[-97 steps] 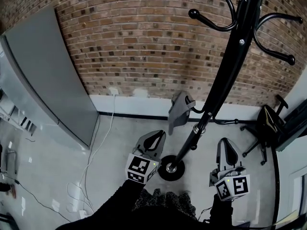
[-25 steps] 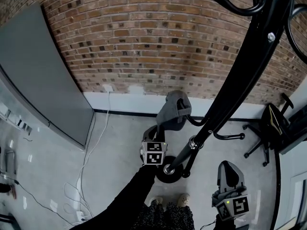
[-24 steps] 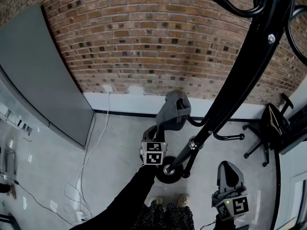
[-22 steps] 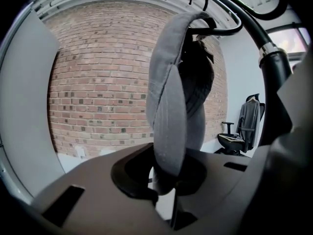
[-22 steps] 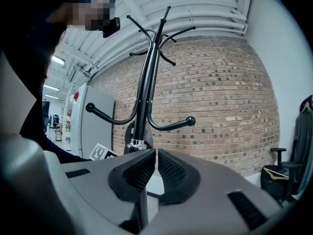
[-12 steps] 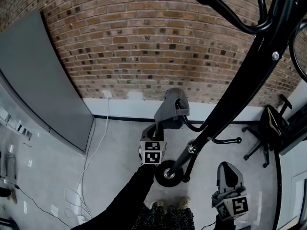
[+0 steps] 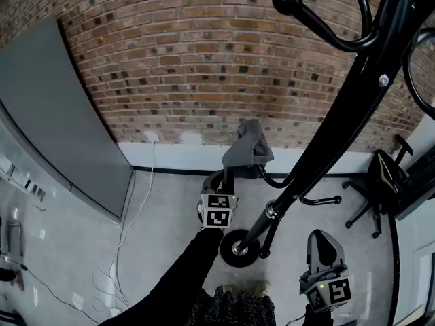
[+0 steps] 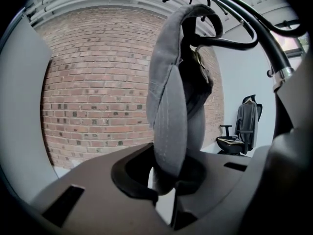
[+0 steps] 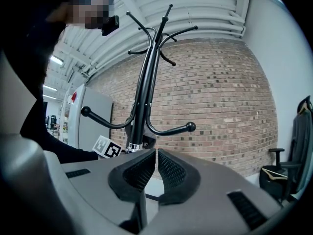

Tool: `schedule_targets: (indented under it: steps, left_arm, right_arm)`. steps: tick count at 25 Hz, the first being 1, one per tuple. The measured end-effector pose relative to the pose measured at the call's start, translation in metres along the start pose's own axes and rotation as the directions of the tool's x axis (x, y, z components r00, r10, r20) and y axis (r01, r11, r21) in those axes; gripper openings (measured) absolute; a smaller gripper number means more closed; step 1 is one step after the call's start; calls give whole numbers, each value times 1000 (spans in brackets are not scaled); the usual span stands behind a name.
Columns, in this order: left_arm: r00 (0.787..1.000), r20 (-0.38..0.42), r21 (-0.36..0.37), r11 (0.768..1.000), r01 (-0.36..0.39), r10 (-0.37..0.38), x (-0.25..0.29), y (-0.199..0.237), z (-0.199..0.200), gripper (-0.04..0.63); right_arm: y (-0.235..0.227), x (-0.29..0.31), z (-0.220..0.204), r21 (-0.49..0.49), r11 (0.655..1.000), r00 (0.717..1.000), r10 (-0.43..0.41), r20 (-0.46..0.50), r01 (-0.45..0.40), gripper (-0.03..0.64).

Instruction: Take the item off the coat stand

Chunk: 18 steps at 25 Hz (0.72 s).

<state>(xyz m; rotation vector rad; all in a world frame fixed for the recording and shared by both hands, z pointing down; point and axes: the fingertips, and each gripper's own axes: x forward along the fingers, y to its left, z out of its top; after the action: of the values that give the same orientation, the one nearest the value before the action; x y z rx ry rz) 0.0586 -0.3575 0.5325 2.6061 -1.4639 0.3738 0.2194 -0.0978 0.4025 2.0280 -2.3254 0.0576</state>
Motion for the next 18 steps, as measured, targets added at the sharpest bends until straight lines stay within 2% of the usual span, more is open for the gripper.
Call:
schedule_targets:
  steps: [10,18]
  left_arm:
    - [999,47,5,1000,3,-3,12,0,37,43]
    - [996,84,31,999,33,-36,18,-13,66,41]
  right_arm:
    - [-6,-6,3,-1,1000,1000,-10,-4,10,11]
    - [-13,-8,11,-5,1000,1000,-20,20,20,11]
